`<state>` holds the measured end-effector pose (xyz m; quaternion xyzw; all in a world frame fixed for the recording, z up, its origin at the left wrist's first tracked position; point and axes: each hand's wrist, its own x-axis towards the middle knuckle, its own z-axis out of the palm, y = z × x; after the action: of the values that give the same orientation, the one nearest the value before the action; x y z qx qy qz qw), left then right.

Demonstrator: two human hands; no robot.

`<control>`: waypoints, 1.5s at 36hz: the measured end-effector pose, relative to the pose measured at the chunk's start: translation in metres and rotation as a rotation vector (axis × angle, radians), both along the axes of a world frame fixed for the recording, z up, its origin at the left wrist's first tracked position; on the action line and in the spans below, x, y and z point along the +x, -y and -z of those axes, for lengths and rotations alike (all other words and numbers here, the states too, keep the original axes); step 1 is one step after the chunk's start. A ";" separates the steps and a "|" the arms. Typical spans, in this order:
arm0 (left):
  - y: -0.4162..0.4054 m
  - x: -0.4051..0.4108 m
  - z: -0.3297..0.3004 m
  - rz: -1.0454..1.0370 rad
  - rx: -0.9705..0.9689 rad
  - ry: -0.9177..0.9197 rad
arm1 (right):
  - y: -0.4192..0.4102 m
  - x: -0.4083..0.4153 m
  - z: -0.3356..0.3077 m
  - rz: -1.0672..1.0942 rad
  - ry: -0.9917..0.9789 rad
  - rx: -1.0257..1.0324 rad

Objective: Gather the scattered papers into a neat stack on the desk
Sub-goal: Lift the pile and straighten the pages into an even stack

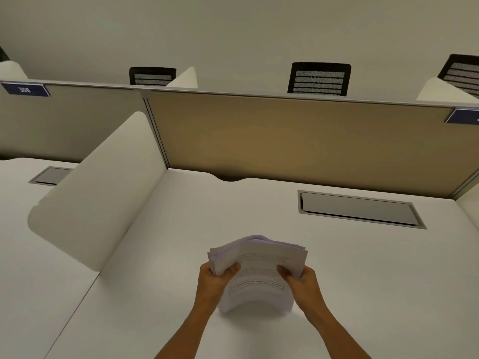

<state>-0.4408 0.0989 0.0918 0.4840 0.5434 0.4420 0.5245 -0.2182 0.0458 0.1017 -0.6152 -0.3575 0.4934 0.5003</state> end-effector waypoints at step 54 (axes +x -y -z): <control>0.002 -0.005 0.002 0.153 -0.078 -0.048 | 0.017 0.036 0.014 0.020 -0.004 -0.034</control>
<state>-0.4462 0.0973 0.0901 0.5138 0.5341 0.3676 0.5618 -0.1820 0.0285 0.0882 -0.6263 -0.3421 0.4954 0.4954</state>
